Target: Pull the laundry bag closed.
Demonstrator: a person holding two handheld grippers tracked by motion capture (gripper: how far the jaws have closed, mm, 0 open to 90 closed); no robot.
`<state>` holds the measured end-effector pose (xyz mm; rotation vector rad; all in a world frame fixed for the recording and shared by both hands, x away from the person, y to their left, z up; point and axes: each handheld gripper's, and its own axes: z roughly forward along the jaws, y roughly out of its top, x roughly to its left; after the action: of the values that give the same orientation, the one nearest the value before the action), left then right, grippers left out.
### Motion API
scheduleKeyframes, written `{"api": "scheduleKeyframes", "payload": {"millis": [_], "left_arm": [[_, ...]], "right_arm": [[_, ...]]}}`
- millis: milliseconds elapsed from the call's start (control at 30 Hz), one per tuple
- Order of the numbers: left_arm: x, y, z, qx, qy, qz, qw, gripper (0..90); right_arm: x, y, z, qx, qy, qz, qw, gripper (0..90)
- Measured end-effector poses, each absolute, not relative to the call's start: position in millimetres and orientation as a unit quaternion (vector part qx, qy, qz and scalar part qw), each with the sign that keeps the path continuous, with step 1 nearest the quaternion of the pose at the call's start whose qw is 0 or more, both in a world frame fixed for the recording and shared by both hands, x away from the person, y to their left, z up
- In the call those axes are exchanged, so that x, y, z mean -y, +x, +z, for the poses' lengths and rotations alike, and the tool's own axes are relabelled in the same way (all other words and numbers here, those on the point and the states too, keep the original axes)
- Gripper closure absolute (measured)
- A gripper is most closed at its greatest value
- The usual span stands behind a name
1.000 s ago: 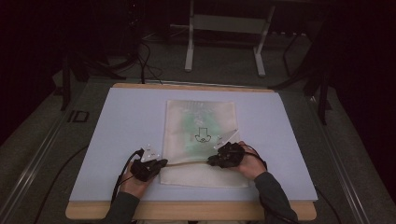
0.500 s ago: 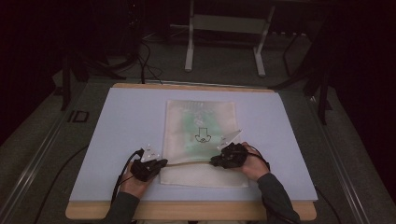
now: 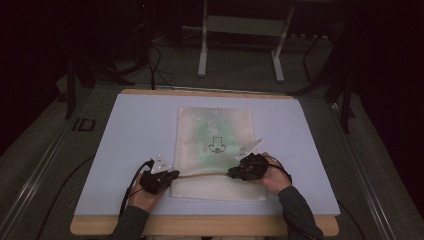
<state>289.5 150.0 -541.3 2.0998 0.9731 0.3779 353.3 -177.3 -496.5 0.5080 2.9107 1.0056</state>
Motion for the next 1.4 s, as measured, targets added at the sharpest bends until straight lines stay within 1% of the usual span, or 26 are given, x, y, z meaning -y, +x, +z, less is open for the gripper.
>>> {"api": "scheduleKeyframes", "payload": {"millis": [267, 1400], "left_arm": [[-150, 290, -541, -0.382, 0.825, 0.148, 0.388, 89.6], [-150, 290, -541, -0.382, 0.825, 0.147, 0.389, 89.5]], "right_arm": [[178, 353, -498, -0.932, 0.163, 0.322, 0.011, 82.3], [211, 352, -506, -0.928, 0.196, 0.318, 0.009, 82.2]]}}
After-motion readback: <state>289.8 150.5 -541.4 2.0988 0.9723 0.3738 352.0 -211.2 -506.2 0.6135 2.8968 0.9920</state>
